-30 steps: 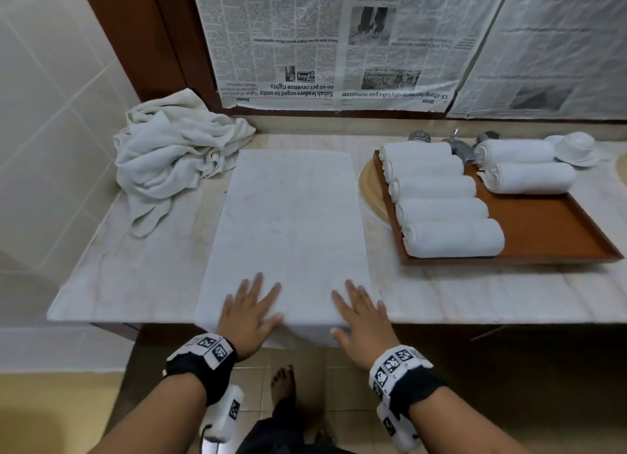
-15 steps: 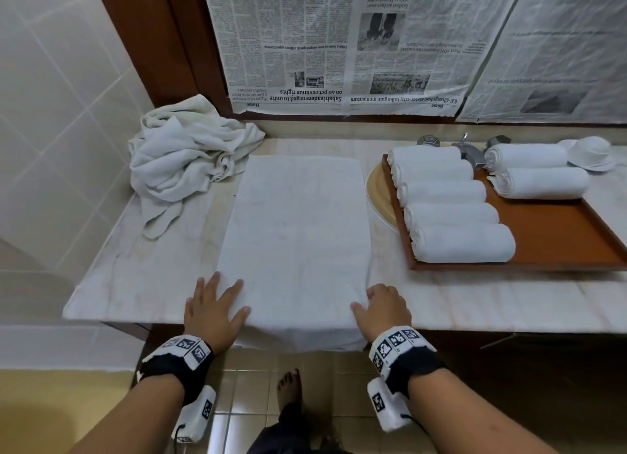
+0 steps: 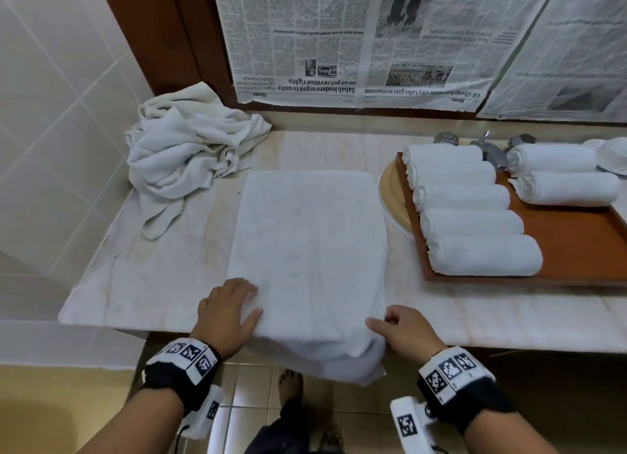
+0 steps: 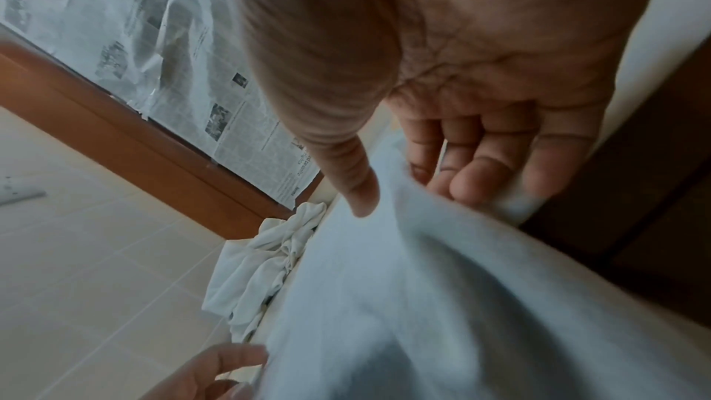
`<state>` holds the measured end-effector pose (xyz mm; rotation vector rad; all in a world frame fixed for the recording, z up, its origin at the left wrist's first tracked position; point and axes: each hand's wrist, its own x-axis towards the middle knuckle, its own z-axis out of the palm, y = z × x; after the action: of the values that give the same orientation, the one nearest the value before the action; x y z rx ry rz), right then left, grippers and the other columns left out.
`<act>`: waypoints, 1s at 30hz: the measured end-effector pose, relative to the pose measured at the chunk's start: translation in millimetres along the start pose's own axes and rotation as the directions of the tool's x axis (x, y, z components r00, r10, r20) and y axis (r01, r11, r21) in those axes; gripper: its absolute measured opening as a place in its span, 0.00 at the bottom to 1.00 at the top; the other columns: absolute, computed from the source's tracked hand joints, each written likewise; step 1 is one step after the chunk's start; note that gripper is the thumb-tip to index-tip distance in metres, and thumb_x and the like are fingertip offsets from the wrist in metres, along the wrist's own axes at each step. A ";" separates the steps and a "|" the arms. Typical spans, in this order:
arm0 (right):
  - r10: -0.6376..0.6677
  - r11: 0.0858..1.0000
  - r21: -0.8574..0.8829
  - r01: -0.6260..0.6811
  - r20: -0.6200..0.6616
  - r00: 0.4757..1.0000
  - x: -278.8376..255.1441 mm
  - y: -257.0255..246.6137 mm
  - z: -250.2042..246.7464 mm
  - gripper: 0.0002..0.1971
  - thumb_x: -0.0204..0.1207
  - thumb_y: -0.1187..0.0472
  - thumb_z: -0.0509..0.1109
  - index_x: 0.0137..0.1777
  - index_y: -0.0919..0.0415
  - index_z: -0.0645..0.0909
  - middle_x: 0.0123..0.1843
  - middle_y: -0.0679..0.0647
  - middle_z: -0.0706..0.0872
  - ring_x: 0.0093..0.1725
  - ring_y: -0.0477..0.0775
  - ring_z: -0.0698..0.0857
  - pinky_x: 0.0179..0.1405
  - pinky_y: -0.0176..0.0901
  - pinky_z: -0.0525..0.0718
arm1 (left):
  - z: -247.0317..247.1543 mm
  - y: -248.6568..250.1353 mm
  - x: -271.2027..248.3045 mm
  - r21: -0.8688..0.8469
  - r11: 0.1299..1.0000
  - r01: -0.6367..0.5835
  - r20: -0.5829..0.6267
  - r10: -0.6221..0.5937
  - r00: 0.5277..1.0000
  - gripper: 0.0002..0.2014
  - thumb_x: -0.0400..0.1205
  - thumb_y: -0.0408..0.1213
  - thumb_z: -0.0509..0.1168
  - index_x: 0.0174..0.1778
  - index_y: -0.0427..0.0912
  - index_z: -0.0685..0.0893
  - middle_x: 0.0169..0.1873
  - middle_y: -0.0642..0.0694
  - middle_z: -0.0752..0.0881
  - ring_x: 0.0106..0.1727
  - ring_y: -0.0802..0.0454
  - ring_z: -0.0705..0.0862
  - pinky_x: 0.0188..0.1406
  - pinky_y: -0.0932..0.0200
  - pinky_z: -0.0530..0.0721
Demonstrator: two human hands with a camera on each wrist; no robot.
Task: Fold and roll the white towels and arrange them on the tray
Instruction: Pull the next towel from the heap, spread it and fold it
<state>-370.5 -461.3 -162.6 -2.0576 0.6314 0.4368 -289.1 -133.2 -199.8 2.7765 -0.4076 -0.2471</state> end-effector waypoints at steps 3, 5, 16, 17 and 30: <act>0.011 0.997 -0.074 -0.013 -0.030 0.999 9.3 -10.5 2.0 0.15 0.78 0.56 0.74 0.35 0.57 0.72 0.32 0.49 0.77 0.32 0.48 0.75 0.28 0.34 0.69 | -6.5 -0.8 15.2 0.039 0.998 0.042 0.114 -0.046 0.992 0.33 0.76 0.61 0.52 0.77 0.53 0.74 0.68 0.49 0.75 0.65 0.46 0.78 0.62 0.47 0.73; 0.041 0.999 -0.020 -0.042 -0.064 0.997 16.2 -21.0 3.0 0.07 0.80 0.59 0.70 0.44 0.60 0.76 0.41 0.53 0.83 0.41 0.52 0.80 0.37 0.38 0.75 | -10.6 -2.8 23.4 -0.034 0.997 0.076 0.144 -0.070 0.987 0.28 0.82 0.59 0.54 0.76 0.52 0.75 0.63 0.49 0.77 0.64 0.48 0.79 0.63 0.50 0.74; -0.478 0.766 -0.186 0.615 0.476 0.739 28.2 -133.0 84.3 0.32 0.87 0.48 0.62 0.88 0.46 0.54 0.76 0.53 0.72 0.71 0.51 0.76 0.73 0.42 0.71 | -52.6 -6.6 64.0 -0.721 0.523 0.455 0.391 -0.236 0.890 0.39 0.80 0.73 0.43 0.53 0.48 0.91 0.46 0.50 0.92 0.50 0.53 0.90 0.54 0.55 0.83; -0.468 0.758 -0.259 0.598 0.422 0.776 41.8 -135.3 80.2 0.33 0.86 0.48 0.62 0.88 0.48 0.53 0.80 0.54 0.68 0.76 0.54 0.72 0.78 0.45 0.68 | -51.7 -8.0 69.5 -0.729 0.480 0.488 0.429 -0.235 0.872 0.41 0.77 0.77 0.44 0.54 0.48 0.91 0.47 0.48 0.93 0.50 0.50 0.90 0.55 0.52 0.85; -0.451 0.574 -0.621 0.533 0.304 0.839 178.9 -209.4 61.9 0.34 0.81 0.58 0.67 0.85 0.45 0.60 0.84 0.49 0.62 0.78 0.57 0.71 0.72 0.52 0.77 | -46.0 -12.7 149.8 -0.636 0.674 0.376 0.207 -0.321 0.924 0.21 0.79 0.46 0.74 0.62 0.43 0.76 0.56 0.49 0.84 0.56 0.51 0.83 0.55 0.55 0.81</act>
<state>-107.0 -361.1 -149.5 -2.7654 -0.2740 0.4901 -134.6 -154.1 -179.5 2.0947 0.1941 -0.4862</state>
